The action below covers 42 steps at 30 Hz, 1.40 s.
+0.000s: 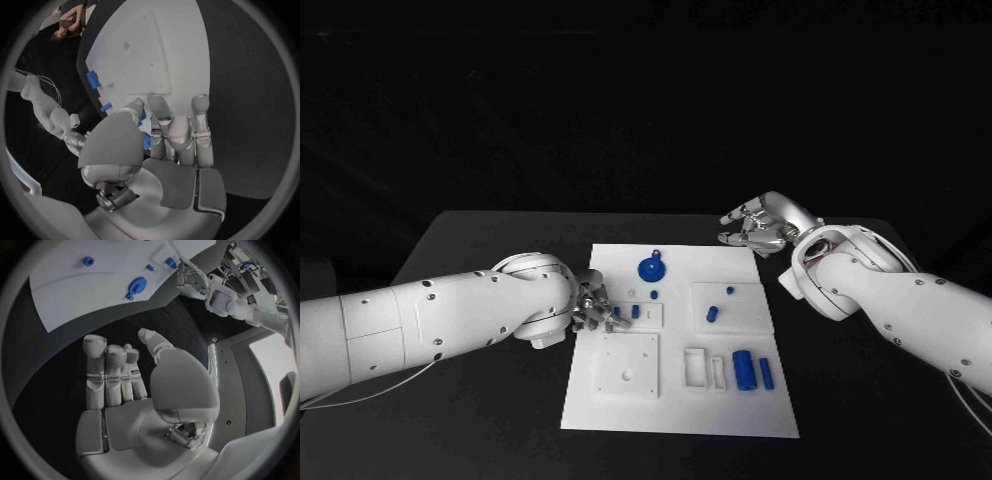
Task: Assemble the parts on the task board
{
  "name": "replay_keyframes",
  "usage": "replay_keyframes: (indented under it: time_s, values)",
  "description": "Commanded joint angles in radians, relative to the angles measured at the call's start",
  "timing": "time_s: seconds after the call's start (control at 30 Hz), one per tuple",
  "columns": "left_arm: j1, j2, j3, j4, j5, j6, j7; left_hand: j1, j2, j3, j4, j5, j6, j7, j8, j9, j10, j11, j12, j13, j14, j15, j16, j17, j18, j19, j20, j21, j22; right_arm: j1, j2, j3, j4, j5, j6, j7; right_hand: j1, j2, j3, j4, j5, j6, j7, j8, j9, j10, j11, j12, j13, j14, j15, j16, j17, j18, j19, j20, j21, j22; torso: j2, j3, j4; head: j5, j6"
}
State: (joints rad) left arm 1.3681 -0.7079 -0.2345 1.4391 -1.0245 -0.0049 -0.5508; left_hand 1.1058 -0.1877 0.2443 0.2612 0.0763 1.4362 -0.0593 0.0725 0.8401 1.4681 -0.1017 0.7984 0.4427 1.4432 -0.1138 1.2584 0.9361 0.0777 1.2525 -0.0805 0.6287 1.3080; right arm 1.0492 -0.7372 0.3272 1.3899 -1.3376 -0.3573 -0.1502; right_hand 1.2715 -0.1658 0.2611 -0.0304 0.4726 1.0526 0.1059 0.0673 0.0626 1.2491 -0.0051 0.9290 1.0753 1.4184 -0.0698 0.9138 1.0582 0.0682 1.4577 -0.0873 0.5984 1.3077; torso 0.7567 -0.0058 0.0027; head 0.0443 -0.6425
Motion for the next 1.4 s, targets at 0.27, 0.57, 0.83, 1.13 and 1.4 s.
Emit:
replay_keyframes:
  time_s: [0.27,0.57,0.83,1.13,1.4]
  values:
    - [0.003,-0.027,0.019,0.023,0.008,0.022,0.011,0.011,-0.022,-0.009,0.001,-0.003,-0.002,0.0,-0.001,0.0,0.043,0.002,-0.006,-0.004,-0.011,-0.004,-0.013,-0.009,0.0,-0.002,-0.004,-0.008,0.017,-0.003,0.0,0.0,-0.002,-0.001,0.01,0.006,-0.007,-0.001,0.003,-0.004,0.004,-0.009,0.003,-0.006,-0.001,-0.007,0.0,-0.008,-0.002,-0.006,0.0,-0.004,-0.002,0.017,0.002,0.0,-0.006,0.072,0.0,0.0001,-0.0004,0.003,0.003]
    - [0.025,-0.063,0.075,0.048,0.098,-0.031,0.083,0.055,0.028,-0.004,-0.102,0.029,-0.151,0.038,-0.005,-0.094,0.006,0.026,-0.147,-0.048,-0.102,0.004,-0.197,-0.223,-0.033,-0.035,-0.035,-0.088,-0.017,-0.005,0.0,0.0,-0.005,-0.001,0.01,0.006,-0.007,0.0,0.003,-0.005,0.004,-0.011,0.003,-0.006,-0.001,-0.007,0.0,-0.007,-0.002,-0.005,0.001,-0.003,-0.002,0.018,0.002,0.0,-0.006,0.072,0.0,0.0016,0.0006,0.0,0.007]
    - [0.057,-0.057,0.085,0.045,0.087,-0.137,0.265,0.23,0.129,0.013,-0.328,0.112,-0.305,0.134,-0.004,-0.465,-0.138,0.099,-0.489,-0.26,-0.231,0.071,-0.527,-0.443,-0.048,-0.11,0.012,-0.343,-0.211,-0.005,0.0,0.0,-0.012,0.002,0.005,0.008,-0.008,0.0,0.002,-0.005,0.003,-0.009,0.003,-0.005,0.0,-0.007,0.0,-0.008,-0.002,-0.006,0.001,-0.006,-0.004,0.018,0.002,0.001,-0.009,0.072,0.001,0.0011,-0.001,-0.004,0.012]
    - [0.061,0.002,0.064,0.032,-0.164,-0.263,0.458,0.298,0.103,0.013,-0.372,0.071,-0.321,0.166,-0.008,-0.688,-0.189,0.159,-0.737,-0.382,-0.201,0.098,-0.593,-0.522,-0.015,-0.094,0.036,-0.387,-0.222,-0.005,0.003,0.0,-0.014,0.004,0.004,0.01,-0.008,0.0,0.002,-0.005,0.003,-0.009,0.003,-0.005,0.0,-0.007,0.0,-0.008,-0.002,-0.006,0.001,-0.006,-0.004,0.018,0.002,0.001,-0.009,0.072,0.0,0.0013,0.0009,-0.007,0.015]
    - [0.055,0.064,0.012,-0.03,-0.32,-0.299,0.522,0.308,0.081,0.038,-0.378,0.06,-0.327,0.16,-0.006,-0.768,-0.268,0.18,-0.738,-0.384,-0.192,0.103,-0.556,-0.523,0.012,-0.094,0.049,-0.36,-0.139,-0.005,0.005,0.0,-0.014,0.004,0.005,0.011,-0.007,0.001,0.004,-0.006,0.004,-0.01,0.003,-0.006,-0.001,-0.007,0.0,-0.007,-0.002,-0.007,0.001,-0.007,-0.005,0.018,0.002,0.0,-0.009,0.072,0.002,0.0008,-0.0007,-0.009,0.018]
